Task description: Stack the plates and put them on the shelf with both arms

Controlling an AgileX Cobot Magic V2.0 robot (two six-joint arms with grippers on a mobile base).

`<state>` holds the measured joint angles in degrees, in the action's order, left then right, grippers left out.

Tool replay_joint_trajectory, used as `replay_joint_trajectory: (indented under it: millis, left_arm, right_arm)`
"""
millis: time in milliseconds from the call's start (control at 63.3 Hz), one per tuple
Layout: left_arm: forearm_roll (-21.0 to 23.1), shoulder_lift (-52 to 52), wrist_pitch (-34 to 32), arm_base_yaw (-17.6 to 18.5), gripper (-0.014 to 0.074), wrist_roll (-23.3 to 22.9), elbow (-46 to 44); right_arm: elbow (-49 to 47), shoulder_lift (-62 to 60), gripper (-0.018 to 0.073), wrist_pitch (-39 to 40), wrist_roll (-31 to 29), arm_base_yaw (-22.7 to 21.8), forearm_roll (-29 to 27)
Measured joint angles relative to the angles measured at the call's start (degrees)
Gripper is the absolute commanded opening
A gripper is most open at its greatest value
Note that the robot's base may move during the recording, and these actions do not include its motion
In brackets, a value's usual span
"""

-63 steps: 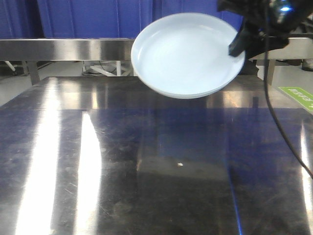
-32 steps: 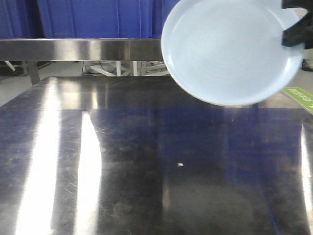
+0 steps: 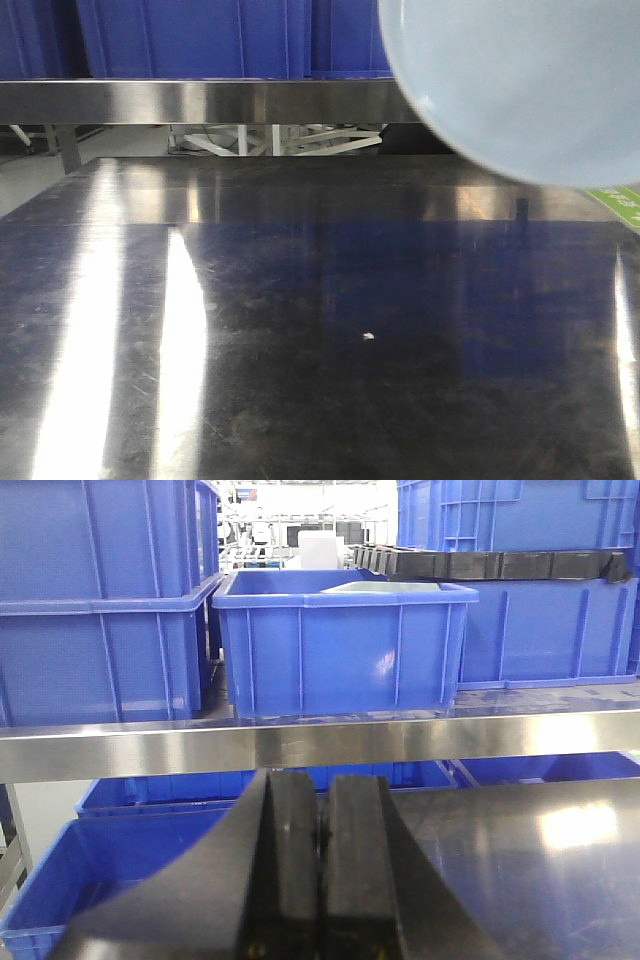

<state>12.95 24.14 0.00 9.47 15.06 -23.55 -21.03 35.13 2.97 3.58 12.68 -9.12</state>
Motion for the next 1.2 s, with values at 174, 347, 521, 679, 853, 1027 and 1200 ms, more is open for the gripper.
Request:
replay_joint_trajectory:
  millis: [174,347,521,679,853,1027,1200]
  left_arm:
    - [0.0,0.0,0.0,0.0,0.0080,0.0,0.0]
    - [0.0,0.0,0.0,0.0,0.0080,0.0,0.0]
    - [0.0,0.0,0.0,0.0,0.0080,0.0,0.0]
    - [0.0,0.0,0.0,0.0,0.0080,0.0,0.0]
    - [0.0,0.0,0.0,0.0,0.0080,0.0,0.0]
    - [0.0,0.0,0.0,0.0,0.0080,0.0,0.0]
    - [0.0,0.0,0.0,0.0,0.0080,0.0,0.0]
  right_arm:
    - [0.0,-6.3,0.0050,-2.2,0.0,0.0,0.1]
    - [0.0,-10.0,0.0050,-4.1,0.0,0.0,0.1]
    - [0.0,-11.2,0.0050,-5.7,0.0,0.0,0.1]
    - [0.1,-11.3,0.0050,-5.9,0.0,0.0,0.1]
    - [0.1,-11.3,0.0050,-6.0,0.0,0.0,0.1]
    - [0.1,-11.3,0.0050,-6.1,0.0,0.0,0.1]
    - [0.1,-11.3,0.0050,-6.1,0.0,0.0,0.1]
